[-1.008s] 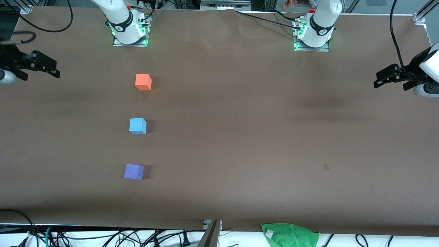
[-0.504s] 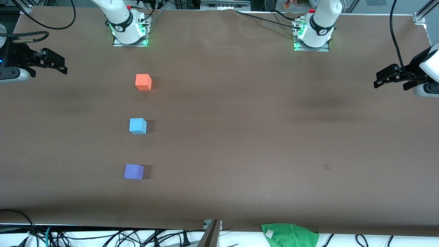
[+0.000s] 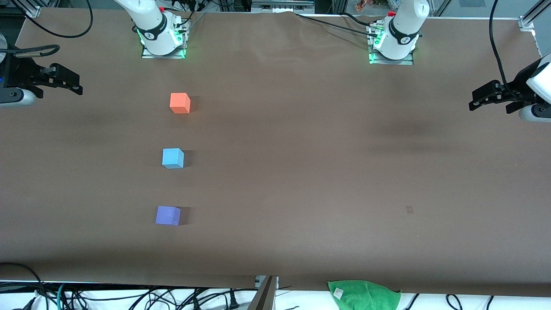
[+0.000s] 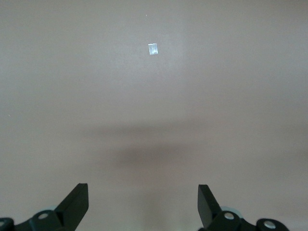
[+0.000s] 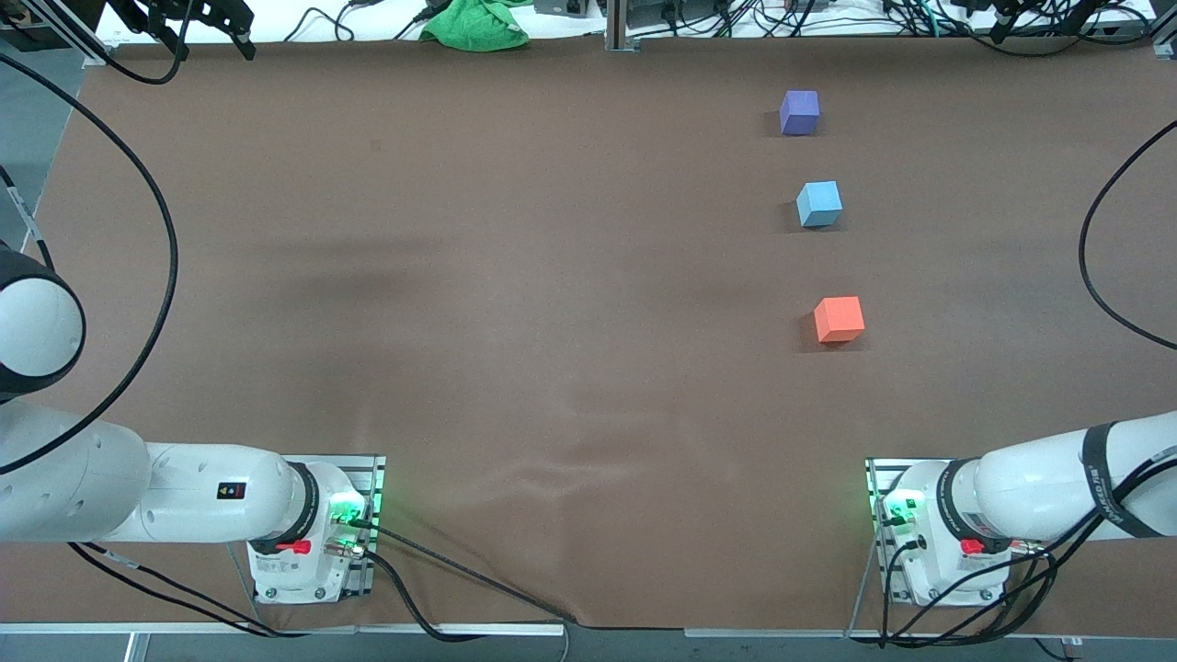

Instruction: Place blue block between orange and purple blocks

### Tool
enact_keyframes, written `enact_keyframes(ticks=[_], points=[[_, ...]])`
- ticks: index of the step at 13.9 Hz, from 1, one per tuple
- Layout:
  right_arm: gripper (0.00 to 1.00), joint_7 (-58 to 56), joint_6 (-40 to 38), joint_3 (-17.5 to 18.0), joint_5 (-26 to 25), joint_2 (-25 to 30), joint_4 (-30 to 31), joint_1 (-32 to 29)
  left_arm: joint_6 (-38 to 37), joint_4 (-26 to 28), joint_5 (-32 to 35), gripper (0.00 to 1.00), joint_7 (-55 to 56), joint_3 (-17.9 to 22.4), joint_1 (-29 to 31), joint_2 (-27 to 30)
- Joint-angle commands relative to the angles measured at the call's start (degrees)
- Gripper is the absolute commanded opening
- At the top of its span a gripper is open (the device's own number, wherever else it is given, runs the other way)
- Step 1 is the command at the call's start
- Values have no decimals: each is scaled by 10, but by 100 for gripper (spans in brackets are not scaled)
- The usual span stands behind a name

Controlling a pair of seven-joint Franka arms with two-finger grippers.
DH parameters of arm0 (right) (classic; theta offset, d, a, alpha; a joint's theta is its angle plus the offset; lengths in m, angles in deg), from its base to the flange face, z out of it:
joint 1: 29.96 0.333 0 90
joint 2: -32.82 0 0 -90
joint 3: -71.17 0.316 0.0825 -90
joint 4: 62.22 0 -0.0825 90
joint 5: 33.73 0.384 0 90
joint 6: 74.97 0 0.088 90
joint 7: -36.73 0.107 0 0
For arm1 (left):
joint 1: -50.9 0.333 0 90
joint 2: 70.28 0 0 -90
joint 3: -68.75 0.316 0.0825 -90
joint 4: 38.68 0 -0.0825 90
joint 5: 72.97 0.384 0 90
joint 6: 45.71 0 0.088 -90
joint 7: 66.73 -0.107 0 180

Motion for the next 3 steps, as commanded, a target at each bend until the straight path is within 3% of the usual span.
enact_keyframes(ticks=[1, 3], points=[[100, -4, -1, 4, -7, 2, 0, -5, -6, -15, 9, 100, 7, 0, -4, -6], [100, -5, -1, 4, -5, 2, 0, -5, -6, -15, 9, 100, 6, 0, -4, -5]])
